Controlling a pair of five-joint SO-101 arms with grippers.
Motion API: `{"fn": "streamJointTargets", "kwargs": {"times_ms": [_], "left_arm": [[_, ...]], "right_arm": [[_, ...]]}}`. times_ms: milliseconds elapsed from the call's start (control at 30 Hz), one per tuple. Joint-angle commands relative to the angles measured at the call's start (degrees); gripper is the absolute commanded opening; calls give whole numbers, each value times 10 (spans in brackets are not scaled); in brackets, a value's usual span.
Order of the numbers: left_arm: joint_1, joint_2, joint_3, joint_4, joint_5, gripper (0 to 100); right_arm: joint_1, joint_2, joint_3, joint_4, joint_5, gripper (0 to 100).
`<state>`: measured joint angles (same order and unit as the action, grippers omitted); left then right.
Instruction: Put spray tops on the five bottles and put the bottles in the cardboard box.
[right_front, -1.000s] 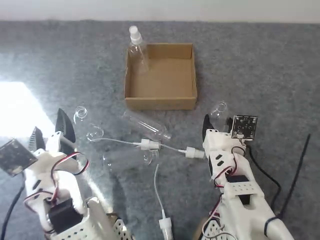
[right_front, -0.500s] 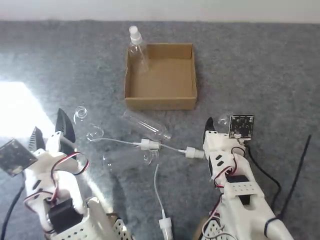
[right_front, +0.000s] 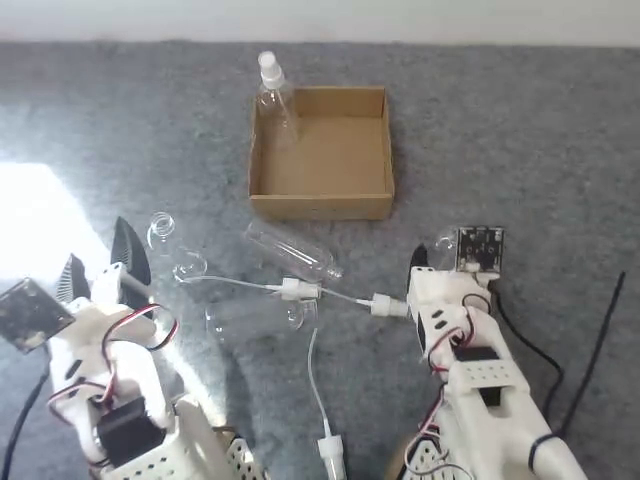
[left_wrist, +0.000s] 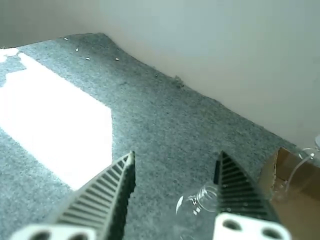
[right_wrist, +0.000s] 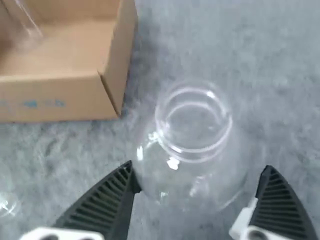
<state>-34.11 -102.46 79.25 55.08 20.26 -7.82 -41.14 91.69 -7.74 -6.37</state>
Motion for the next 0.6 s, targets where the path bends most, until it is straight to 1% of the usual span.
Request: {"fn": "streamJointTargets", "kwargs": {"times_ms": [0,133,333,567], "left_arm": [[-2,-3,-5,-14,3,240],[-2,-3,-5,-14,3,240],[-2,-3,-5,-14,3,240],[-2,-3,-5,-14,3,240]], "right_arm": [[6,-15,-103,160,4,328],[1,-15,-152,223,3,328],[0,-16,-196,269,4,327],[0,-16,-302,436,2,327]]}}
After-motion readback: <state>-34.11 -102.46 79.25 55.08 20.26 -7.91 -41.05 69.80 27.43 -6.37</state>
